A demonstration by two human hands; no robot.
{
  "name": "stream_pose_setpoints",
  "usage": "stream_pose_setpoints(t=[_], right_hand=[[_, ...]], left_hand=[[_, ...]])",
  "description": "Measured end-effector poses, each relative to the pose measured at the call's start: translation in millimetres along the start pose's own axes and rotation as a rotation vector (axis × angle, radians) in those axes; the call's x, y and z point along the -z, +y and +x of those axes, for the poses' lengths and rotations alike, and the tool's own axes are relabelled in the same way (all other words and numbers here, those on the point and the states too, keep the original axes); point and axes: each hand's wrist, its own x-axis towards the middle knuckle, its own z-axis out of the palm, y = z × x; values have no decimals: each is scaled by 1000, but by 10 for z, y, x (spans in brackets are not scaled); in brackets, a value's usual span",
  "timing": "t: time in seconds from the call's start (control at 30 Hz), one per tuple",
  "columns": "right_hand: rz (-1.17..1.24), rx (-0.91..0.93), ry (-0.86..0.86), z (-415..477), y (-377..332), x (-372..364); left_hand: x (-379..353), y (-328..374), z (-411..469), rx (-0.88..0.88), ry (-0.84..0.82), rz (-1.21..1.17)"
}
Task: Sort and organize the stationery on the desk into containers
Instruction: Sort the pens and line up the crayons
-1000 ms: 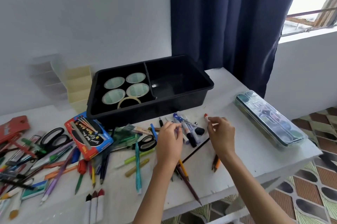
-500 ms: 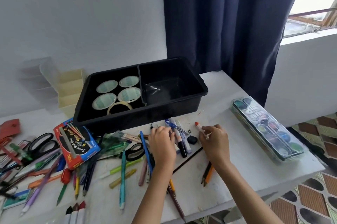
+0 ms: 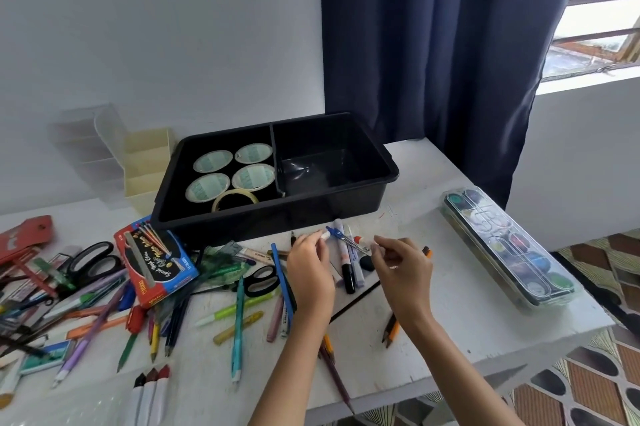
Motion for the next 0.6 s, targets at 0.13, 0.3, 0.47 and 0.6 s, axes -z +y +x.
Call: stream_pose_setpoints(t=[0.13, 0.3, 0.47, 0.6], right_hand=[[71, -7, -1, -114, -106, -84], [96, -15, -67, -342, -275, -241], [163, 12, -120, -667, -467, -441], [257, -55, -132, -973, -635, -625]], left_hand=[[212, -55, -67, 25, 39, -102], [545, -158, -179, 3, 99, -172], [941, -379, -289, 13, 146, -231], [1289, -575, -396, 37, 197, -286]])
